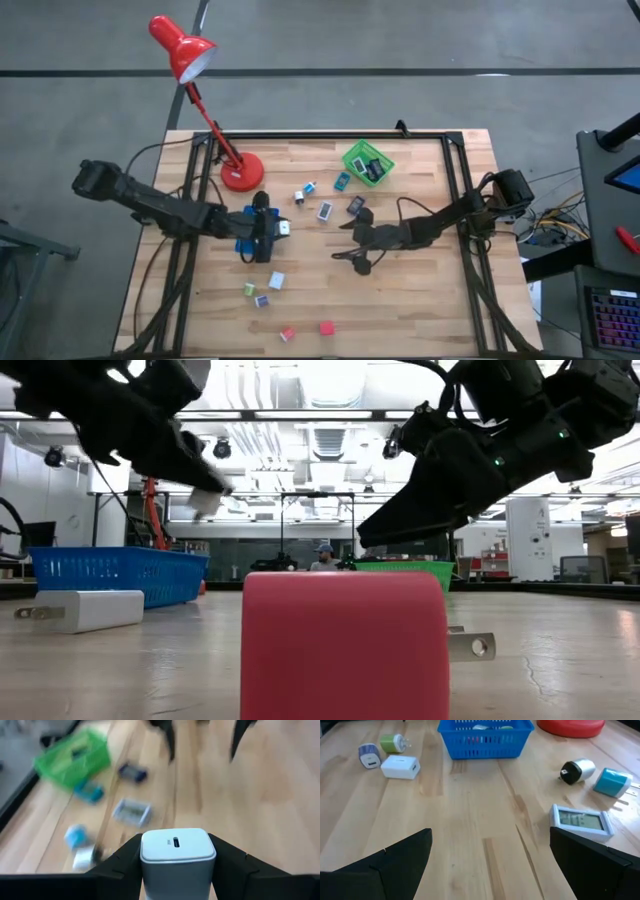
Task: Pick & Place Office items
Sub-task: Put the right white charger adapter into the blue basket
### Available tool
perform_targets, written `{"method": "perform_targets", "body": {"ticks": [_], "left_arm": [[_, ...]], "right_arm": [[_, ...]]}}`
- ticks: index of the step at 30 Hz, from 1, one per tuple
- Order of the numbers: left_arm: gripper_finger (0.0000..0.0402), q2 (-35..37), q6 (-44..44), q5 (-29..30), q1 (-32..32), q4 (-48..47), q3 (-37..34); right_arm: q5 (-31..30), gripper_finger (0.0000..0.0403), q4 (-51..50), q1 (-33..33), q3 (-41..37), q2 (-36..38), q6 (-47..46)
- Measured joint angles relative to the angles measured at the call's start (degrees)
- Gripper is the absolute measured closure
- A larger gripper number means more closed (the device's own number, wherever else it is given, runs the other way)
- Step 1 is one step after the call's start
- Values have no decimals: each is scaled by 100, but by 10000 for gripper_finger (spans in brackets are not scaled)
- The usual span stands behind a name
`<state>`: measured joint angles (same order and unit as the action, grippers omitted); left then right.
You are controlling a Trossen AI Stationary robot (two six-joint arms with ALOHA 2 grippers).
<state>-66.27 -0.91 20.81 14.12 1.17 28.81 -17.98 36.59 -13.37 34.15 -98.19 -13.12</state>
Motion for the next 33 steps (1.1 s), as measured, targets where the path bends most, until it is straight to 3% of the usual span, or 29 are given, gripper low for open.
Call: {"method": "perform_targets", "body": {"ticks": [4,15,33], "left_arm": [[227,56,-439,127,-33,-1044,265],[227,-122,-1156,156,-155,-2184,302],[227,-936,-1350,-388,-325,-2550,279]], "right_arm": [[7,7,-1,-43,-25,12,0],[15,7,25,-98,-33,22,24],[13,7,103,-101,-20,26,67]]}}
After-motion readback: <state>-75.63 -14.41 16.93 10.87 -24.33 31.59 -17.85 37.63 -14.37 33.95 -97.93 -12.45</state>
